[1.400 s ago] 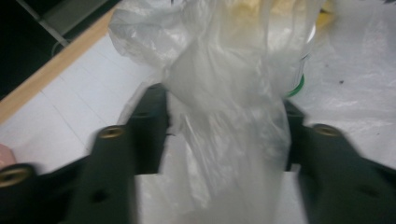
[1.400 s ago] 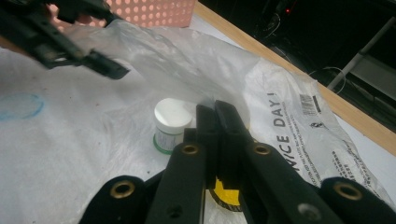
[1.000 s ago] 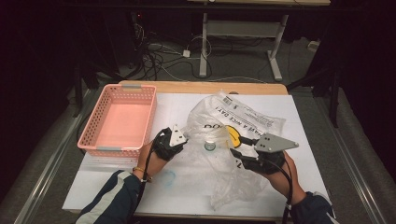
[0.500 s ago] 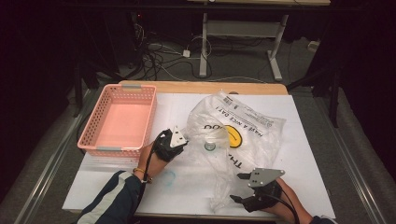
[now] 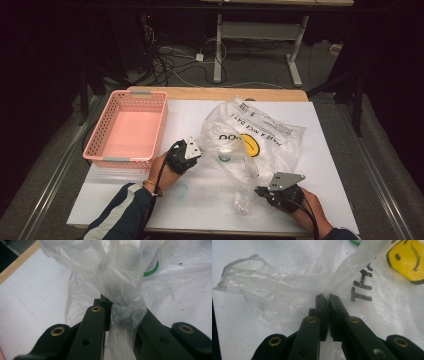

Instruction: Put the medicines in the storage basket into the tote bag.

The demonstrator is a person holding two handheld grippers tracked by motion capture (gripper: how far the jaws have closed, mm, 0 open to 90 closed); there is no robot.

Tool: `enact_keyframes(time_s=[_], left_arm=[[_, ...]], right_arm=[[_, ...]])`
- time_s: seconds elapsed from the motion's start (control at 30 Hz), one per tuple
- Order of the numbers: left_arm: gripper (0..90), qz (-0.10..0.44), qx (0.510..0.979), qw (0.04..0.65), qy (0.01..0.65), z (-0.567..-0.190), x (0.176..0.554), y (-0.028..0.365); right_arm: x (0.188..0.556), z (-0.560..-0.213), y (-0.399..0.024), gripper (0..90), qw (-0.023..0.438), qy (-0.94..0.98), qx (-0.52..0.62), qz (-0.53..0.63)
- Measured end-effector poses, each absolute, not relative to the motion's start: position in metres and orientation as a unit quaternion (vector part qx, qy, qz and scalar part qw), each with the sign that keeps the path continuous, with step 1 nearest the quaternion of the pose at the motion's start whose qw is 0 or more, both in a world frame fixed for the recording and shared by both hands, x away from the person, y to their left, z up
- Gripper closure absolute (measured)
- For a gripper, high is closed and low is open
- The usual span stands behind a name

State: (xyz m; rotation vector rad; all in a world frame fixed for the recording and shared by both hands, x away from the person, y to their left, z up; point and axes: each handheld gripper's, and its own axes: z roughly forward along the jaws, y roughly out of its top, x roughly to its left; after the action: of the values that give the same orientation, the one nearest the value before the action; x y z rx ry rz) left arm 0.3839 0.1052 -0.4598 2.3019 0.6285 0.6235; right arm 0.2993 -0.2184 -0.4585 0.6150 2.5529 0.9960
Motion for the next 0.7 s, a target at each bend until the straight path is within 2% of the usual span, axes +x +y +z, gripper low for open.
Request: enact_keyframes(time_s=[0.23, 0.37, 0.7], left_arm=[[86.1, 0.249, 0.875, 0.340, 0.239, -0.451, 0.380, 0.112], [86.3, 0.253, 0.874, 0.341, 0.236, -0.444, 0.372, 0.121], [86.3, 0.272, 0.840, 0.402, 0.242, -0.410, 0.357, 0.148]], right_arm=[[0.301, -0.443, -0.231, 89.1, 0.227, 0.864, 0.235, 0.383], [0.303, -0.436, -0.239, 89.2, 0.245, 0.848, 0.243, 0.401], [0.309, -0.402, -0.257, 89.6, 0.316, 0.800, 0.246, 0.447]])
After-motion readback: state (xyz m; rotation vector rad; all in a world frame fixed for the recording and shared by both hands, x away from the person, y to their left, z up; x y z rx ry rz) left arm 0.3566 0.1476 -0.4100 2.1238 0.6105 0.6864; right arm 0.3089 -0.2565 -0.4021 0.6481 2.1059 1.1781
